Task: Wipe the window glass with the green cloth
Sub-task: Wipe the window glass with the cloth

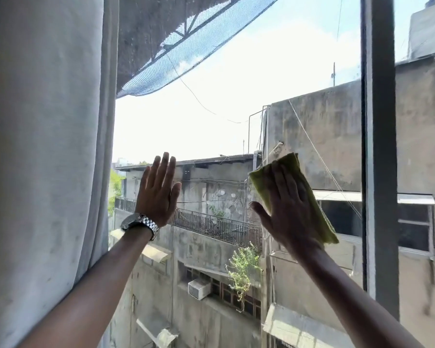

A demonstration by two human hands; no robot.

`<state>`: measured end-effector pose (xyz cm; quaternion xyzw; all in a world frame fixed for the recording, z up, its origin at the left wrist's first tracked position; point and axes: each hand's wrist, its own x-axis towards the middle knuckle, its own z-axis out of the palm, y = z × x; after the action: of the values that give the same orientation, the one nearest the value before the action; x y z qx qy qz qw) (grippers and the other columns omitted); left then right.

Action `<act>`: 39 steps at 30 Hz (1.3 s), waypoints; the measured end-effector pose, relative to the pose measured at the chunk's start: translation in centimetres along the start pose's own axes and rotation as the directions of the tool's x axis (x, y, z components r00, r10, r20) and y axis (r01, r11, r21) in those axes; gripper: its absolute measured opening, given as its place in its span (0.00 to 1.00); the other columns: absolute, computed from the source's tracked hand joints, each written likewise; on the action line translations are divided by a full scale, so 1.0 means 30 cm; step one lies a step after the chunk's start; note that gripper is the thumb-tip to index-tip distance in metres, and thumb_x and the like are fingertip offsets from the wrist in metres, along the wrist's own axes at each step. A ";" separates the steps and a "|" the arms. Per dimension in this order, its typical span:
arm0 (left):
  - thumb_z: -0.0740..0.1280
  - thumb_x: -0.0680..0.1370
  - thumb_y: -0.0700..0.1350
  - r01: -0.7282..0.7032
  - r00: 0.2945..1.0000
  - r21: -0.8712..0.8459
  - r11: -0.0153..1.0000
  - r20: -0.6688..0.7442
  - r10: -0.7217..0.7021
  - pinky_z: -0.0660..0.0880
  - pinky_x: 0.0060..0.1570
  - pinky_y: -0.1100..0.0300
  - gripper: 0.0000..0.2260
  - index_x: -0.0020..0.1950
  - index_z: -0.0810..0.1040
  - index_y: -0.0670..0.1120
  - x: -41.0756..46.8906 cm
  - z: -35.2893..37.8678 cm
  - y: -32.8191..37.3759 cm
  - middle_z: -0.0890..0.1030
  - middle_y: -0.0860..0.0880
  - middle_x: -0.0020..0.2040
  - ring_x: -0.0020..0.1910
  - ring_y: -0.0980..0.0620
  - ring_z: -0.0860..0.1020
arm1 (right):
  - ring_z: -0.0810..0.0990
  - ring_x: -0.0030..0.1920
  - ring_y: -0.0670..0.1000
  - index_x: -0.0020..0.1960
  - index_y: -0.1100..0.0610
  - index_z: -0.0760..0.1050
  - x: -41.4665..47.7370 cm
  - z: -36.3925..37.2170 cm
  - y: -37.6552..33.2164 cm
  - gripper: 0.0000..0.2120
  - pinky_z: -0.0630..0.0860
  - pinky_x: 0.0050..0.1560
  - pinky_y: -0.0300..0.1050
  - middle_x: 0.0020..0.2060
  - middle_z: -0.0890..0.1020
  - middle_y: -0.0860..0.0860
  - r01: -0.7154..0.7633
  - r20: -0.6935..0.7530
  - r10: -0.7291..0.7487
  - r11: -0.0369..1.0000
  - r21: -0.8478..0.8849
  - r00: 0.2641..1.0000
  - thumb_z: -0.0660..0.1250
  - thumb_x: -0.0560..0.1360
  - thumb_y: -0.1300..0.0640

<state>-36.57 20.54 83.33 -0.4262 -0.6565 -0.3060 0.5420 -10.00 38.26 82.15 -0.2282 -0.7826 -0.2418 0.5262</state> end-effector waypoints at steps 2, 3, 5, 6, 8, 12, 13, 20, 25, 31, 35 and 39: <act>0.44 0.82 0.54 -0.002 0.999 -0.005 1.000 -0.049 0.002 0.48 0.83 0.46 0.29 0.83 0.51 0.45 -0.005 0.037 -0.018 0.52 0.46 0.84 0.84 0.50 0.48 | 0.63 0.80 0.60 0.82 0.61 0.57 0.082 -0.002 -0.017 0.44 0.59 0.81 0.59 0.80 0.62 0.60 0.052 -0.001 -0.052 0.998 -0.021 0.999 0.43 0.79 0.29; 0.44 0.82 0.53 -0.014 0.997 -0.009 1.000 -0.070 0.014 0.48 0.83 0.46 0.29 0.82 0.52 0.45 -0.003 0.050 -0.027 0.52 0.46 0.84 0.84 0.50 0.48 | 0.61 0.81 0.60 0.82 0.61 0.55 0.124 0.005 -0.038 0.45 0.57 0.82 0.59 0.81 0.60 0.60 0.087 -0.015 -0.087 0.996 -0.018 0.996 0.43 0.78 0.29; 0.45 0.83 0.52 -0.058 0.993 -0.022 0.998 -0.102 0.056 0.50 0.83 0.44 0.28 0.82 0.53 0.45 -0.003 0.066 -0.047 0.53 0.46 0.84 0.84 0.49 0.49 | 0.56 0.82 0.59 0.82 0.60 0.53 0.196 0.023 -0.104 0.45 0.54 0.83 0.60 0.82 0.57 0.60 0.162 -0.041 -0.162 0.987 0.009 0.986 0.44 0.78 0.28; 0.46 0.83 0.51 -0.078 0.990 -0.036 0.996 -0.119 0.074 0.51 0.82 0.43 0.27 0.82 0.54 0.44 -0.002 0.064 -0.051 0.54 0.45 0.84 0.84 0.49 0.50 | 0.55 0.82 0.59 0.82 0.60 0.53 0.217 0.026 -0.138 0.45 0.54 0.83 0.60 0.82 0.56 0.60 0.185 -0.052 -0.184 0.983 0.018 0.982 0.43 0.78 0.28; 0.47 0.83 0.49 -0.089 0.987 -0.065 0.994 -0.142 0.079 0.52 0.82 0.42 0.27 0.82 0.56 0.43 -0.009 0.064 -0.057 0.56 0.44 0.83 0.84 0.48 0.52 | 0.57 0.82 0.59 0.82 0.60 0.55 0.228 0.049 -0.194 0.46 0.56 0.82 0.61 0.81 0.59 0.61 0.225 -0.070 -0.225 0.974 -0.009 0.972 0.43 0.77 0.28; 0.47 0.83 0.48 -0.088 0.987 -0.067 0.994 -0.139 0.078 0.53 0.82 0.43 0.26 0.81 0.57 0.43 -0.013 0.064 -0.058 0.57 0.44 0.83 0.84 0.49 0.52 | 0.61 0.81 0.60 0.81 0.60 0.59 0.121 0.098 -0.226 0.46 0.61 0.80 0.61 0.79 0.63 0.61 0.383 -0.021 -0.385 0.921 -0.064 0.923 0.47 0.78 0.27; 0.47 0.83 0.48 -0.085 0.988 -0.060 0.995 -0.136 0.076 0.53 0.82 0.43 0.26 0.81 0.57 0.43 -0.015 0.062 -0.058 0.57 0.44 0.83 0.84 0.48 0.52 | 0.61 0.80 0.60 0.81 0.60 0.60 0.067 0.116 -0.233 0.45 0.63 0.79 0.61 0.79 0.64 0.60 0.450 0.013 -0.450 0.891 -0.064 0.893 0.48 0.77 0.27; 0.50 0.82 0.47 -0.072 0.991 -0.067 0.995 -0.115 0.064 0.55 0.81 0.41 0.27 0.80 0.59 0.41 -0.023 0.023 -0.031 0.59 0.42 0.82 0.83 0.45 0.55 | 0.62 0.80 0.58 0.80 0.59 0.63 -0.271 0.198 -0.215 0.47 0.61 0.80 0.57 0.79 0.65 0.57 0.775 0.223 -0.765 0.629 0.055 0.604 0.54 0.75 0.25; 0.50 0.82 0.46 -0.071 0.991 -0.074 0.995 -0.119 0.061 0.56 0.81 0.40 0.26 0.81 0.59 0.42 -0.020 0.025 -0.034 0.59 0.42 0.82 0.83 0.45 0.55 | 0.63 0.80 0.59 0.81 0.58 0.61 -0.042 0.132 -0.140 0.45 0.64 0.80 0.59 0.79 0.65 0.59 0.800 0.211 -0.775 0.596 -0.069 0.596 0.52 0.76 0.26; 0.49 0.82 0.48 -0.097 0.986 -0.053 0.994 -0.142 0.088 0.52 0.83 0.44 0.27 0.81 0.57 0.43 -0.021 0.055 -0.055 0.57 0.44 0.83 0.84 0.47 0.52 | 0.67 0.76 0.62 0.80 0.62 0.60 0.395 -0.057 -0.044 0.48 0.64 0.76 0.57 0.78 0.67 0.62 0.339 -0.014 -0.348 0.921 -0.190 0.937 0.40 0.78 0.26; 0.48 0.83 0.48 -0.105 0.983 -0.049 0.993 -0.154 0.097 0.52 0.83 0.44 0.26 0.82 0.55 0.45 -0.017 0.072 -0.072 0.56 0.45 0.83 0.84 0.49 0.51 | 0.59 0.81 0.61 0.81 0.64 0.55 0.309 0.024 -0.104 0.49 0.54 0.82 0.56 0.80 0.61 0.62 0.254 -0.099 -0.262 0.963 -0.088 0.960 0.38 0.77 0.26; 0.49 0.83 0.48 -0.106 0.983 -0.041 0.994 -0.157 0.098 0.52 0.82 0.44 0.27 0.82 0.55 0.44 -0.016 0.068 -0.070 0.56 0.44 0.83 0.84 0.48 0.51 | 0.54 0.82 0.60 0.81 0.62 0.54 -0.043 0.185 -0.101 0.52 0.49 0.84 0.58 0.81 0.58 0.62 0.590 0.031 -0.590 0.802 -0.088 0.807 0.52 0.75 0.22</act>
<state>-39.32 21.25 82.53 -0.4473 -0.5819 -0.3260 0.5959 -15.36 39.21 78.70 0.0019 -0.8033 -0.4293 0.4128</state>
